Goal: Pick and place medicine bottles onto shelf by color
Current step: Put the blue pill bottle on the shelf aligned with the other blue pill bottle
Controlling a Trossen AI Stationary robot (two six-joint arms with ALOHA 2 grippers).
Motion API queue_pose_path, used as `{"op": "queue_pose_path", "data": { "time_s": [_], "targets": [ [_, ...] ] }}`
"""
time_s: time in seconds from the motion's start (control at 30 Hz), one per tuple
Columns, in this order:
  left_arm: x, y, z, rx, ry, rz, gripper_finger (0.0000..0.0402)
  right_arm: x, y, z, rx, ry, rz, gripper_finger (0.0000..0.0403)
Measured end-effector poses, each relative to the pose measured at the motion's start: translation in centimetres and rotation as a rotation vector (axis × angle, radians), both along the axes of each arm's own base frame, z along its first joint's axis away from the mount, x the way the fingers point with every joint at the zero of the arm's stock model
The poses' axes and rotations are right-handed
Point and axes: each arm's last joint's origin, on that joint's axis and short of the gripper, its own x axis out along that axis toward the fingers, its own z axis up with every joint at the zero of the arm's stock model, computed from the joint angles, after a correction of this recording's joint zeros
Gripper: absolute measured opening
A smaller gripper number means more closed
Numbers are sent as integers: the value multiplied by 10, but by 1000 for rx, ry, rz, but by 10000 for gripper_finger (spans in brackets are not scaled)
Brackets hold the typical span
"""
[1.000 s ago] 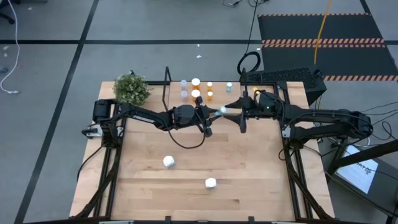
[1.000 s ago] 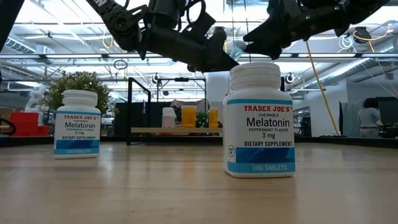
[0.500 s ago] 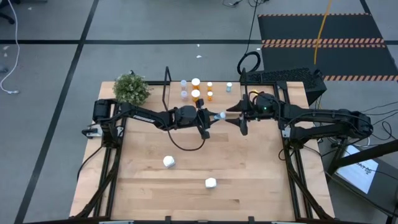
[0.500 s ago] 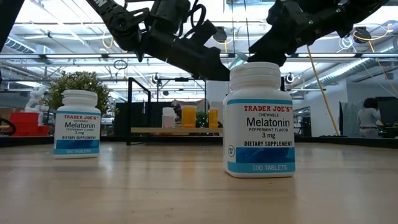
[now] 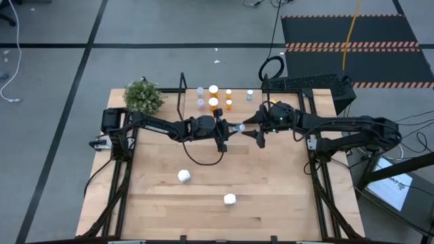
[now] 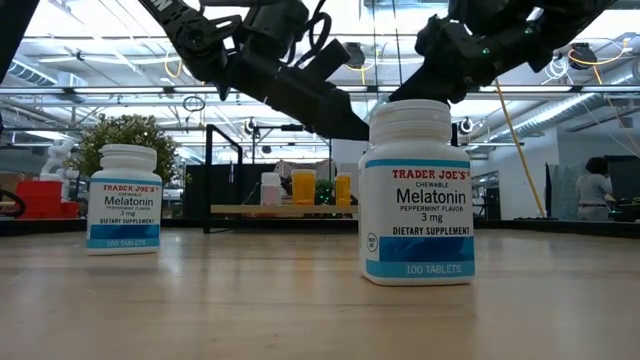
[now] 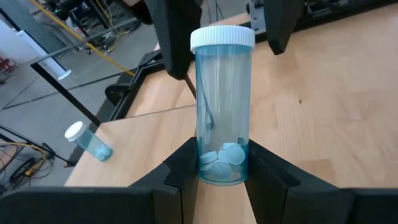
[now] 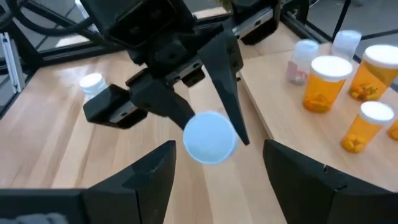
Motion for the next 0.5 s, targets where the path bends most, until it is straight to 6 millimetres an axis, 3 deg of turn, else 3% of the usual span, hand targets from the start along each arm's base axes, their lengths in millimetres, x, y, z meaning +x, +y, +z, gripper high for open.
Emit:
{"op": "queue_pose_path", "data": {
  "time_s": [0.23,0.5],
  "targets": [
    [-1,2,-3,0,32,6,113,7,-1,-2,33,34,24,232],
    [-2,2,-5,-3,56,5,113,18,2,-5,23,60,51,185]
  ]
}}
